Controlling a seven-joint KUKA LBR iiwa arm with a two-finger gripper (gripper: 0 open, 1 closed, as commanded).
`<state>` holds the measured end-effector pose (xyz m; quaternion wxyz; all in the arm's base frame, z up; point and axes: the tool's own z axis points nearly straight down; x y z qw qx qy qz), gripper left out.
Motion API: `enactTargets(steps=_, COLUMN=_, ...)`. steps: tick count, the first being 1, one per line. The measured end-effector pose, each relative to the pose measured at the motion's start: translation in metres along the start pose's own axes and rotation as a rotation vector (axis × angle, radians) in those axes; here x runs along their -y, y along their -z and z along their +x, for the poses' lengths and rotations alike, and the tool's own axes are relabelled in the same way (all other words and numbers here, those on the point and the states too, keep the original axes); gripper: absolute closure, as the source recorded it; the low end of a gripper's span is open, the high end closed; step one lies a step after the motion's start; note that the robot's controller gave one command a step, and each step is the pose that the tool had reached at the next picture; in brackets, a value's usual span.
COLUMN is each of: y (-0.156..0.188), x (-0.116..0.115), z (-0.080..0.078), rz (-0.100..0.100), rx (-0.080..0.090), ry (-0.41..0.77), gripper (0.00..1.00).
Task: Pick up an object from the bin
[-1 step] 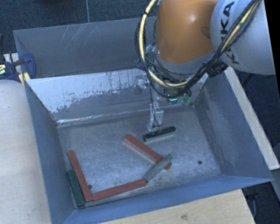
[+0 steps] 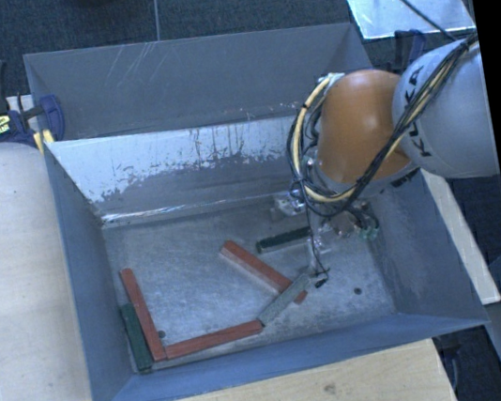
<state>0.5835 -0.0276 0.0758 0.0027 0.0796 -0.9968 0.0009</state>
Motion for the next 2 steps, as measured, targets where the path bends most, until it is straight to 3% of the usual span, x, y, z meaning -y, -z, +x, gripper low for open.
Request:
enactTargets(steps=1, y=0.005, x=-0.002, z=-0.003, rz=-0.001, rx=0.009, ry=0.001, gripper=1.00)
enactTargets(steps=2, y=0.198, x=0.087, z=0.001, rz=0.006, rx=0.018, ry=0.193, gripper=1.00)
